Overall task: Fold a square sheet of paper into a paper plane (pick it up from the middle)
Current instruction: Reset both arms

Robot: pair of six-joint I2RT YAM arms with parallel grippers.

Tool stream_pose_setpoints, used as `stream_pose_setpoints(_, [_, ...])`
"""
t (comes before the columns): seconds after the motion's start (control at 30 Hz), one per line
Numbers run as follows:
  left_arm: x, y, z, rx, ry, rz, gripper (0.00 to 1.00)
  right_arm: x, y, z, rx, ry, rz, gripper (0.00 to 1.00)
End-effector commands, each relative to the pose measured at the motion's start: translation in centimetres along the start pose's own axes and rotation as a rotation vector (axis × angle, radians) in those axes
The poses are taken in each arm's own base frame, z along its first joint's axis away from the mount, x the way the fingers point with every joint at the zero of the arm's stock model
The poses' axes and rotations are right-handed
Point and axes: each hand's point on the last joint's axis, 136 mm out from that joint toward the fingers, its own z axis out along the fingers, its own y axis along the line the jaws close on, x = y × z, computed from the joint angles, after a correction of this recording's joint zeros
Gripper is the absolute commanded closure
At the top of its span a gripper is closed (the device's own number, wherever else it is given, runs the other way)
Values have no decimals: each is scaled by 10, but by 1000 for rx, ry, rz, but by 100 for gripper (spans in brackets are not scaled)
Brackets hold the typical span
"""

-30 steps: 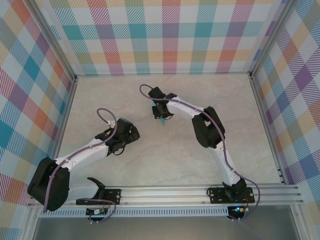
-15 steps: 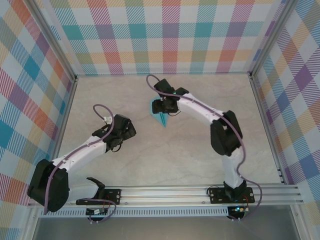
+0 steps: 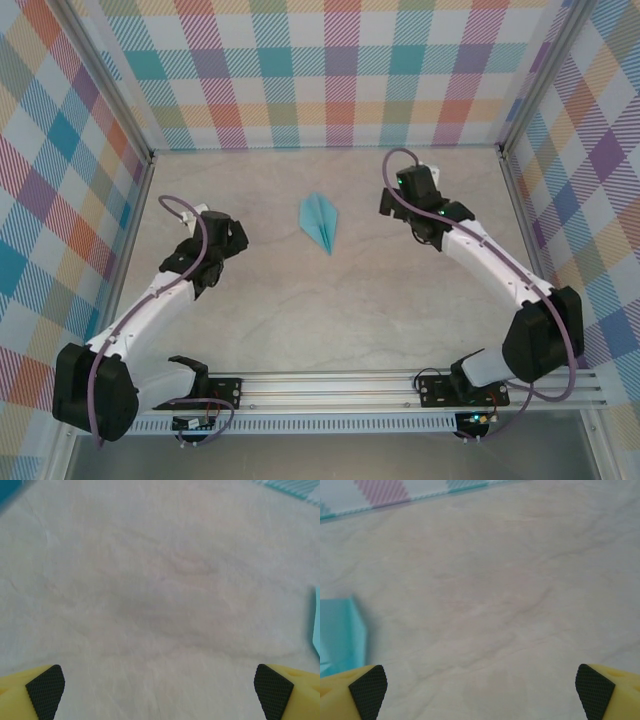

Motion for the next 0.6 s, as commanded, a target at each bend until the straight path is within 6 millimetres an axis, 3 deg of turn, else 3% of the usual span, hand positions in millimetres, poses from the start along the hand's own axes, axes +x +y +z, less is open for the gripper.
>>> stream_pose_setpoints(0.0, [-21, 21, 5, -49, -152, 34, 0, -7, -47, 0, 104, -115, 70, 0])
stream_pose_setpoints(0.17, [-8, 50, 18, -83, -170, 57, 0, 15, -98, 4, 181, -221, 79, 0])
stream_pose_setpoints(0.3, [3, 54, 30, -39, -190, 101, 0, 44, -135, 20, 272, -161, 86, 0])
stream_pose_setpoints(0.43, [6, 49, 40, 25, -212, 109, 0, 60, -148, 36, 293, -176, 57, 0])
stream_pose_setpoints(0.57, [14, 43, 54, 93, -217, 132, 0, 69, -140, 53, 216, -213, 18, 0])
